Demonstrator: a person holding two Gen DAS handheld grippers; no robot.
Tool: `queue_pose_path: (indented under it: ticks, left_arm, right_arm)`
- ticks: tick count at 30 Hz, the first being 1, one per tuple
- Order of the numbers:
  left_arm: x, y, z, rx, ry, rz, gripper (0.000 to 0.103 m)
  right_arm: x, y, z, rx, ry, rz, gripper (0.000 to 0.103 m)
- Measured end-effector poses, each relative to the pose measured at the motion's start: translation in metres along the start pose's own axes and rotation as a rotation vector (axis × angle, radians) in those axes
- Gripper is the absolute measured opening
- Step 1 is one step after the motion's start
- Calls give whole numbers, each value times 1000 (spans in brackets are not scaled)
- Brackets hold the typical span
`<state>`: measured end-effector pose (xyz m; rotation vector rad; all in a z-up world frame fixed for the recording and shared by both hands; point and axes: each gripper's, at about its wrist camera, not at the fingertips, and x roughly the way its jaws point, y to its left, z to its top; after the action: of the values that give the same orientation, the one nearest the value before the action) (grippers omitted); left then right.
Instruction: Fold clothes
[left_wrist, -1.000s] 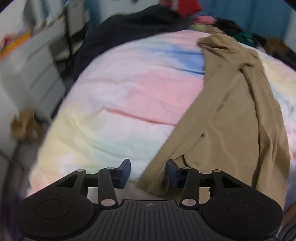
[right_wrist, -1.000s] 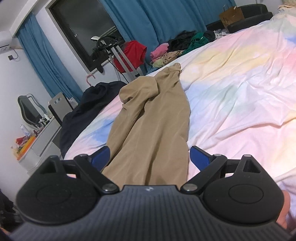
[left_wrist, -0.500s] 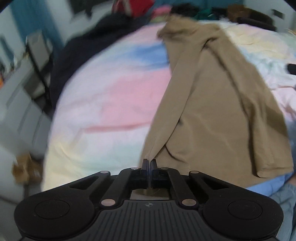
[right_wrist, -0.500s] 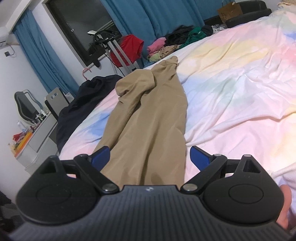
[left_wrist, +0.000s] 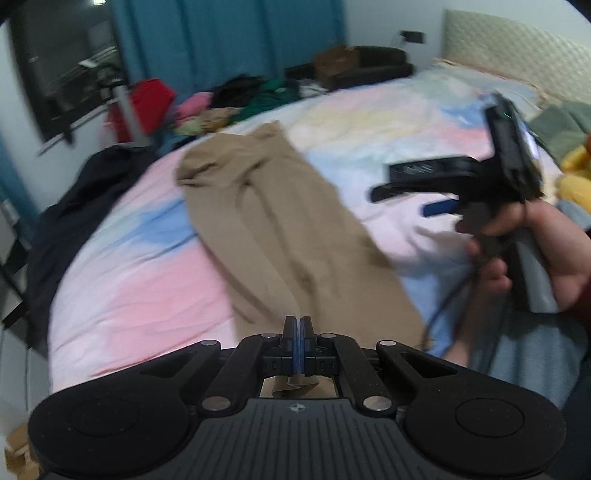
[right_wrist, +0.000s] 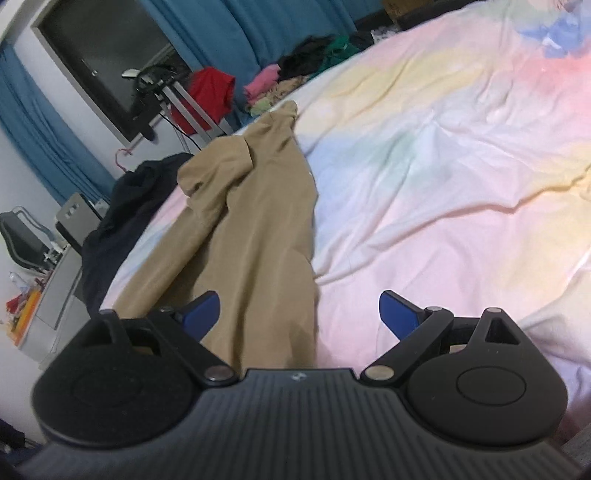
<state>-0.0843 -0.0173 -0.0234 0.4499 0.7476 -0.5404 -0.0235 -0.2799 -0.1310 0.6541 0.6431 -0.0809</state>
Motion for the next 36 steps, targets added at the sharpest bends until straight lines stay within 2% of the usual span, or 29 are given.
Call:
queue_pose_path:
  ticks: [4, 7, 9, 12, 14, 16, 18, 20, 21, 25, 27, 29, 34, 36]
  left_arm:
    - [36, -18, -15, 16, 63, -58, 2]
    - [67, -15, -26, -29, 145, -150, 13]
    - [78, -9, -33, -70, 165, -191, 14]
    - [73, 26, -38, -254, 118, -281, 28]
    - [69, 56, -43, -401, 68, -313, 44]
    - [70, 86, -52, -539, 28, -324, 50]
    - [75, 112, -64, -666, -1, -331, 51]
    - [90, 129, -72, -760, 29, -303, 52]
    - [97, 135, -75, -795, 51, -284, 52]
    - [125, 139, -74, -778, 124, -219, 52]
    - [136, 136, -72, -765, 159, -209, 52]
    - [140, 135, -70, -749, 157, -208, 53]
    - [137, 126, -81, -770, 163, -280, 53]
    - [138, 122, -83, -769, 180, -326, 48]
  right_arm:
    - [4, 2, -2, -7, 24, 16, 94]
    - [6, 5, -5, -20, 51, 41, 94]
    - [8, 2, -7, -1, 87, 72, 94]
    - [6, -3, -9, 30, 139, 96, 94]
    - [3, -7, -10, 42, 178, 107, 94]
    - [4, -12, -14, 83, 229, 147, 94]
    - [6, -18, -20, 126, 280, 173, 94]
    - [8, -21, -26, 159, 322, 185, 92]
    - [10, -22, -28, 168, 341, 181, 84]
    - [20, -21, -37, 176, 400, 153, 80]
    - [26, -18, -42, 180, 431, 145, 78]
    - [35, -20, -47, 222, 485, 161, 72]
    - [44, -14, -57, 216, 600, 187, 67]
    - [43, -12, -60, 215, 625, 189, 64]
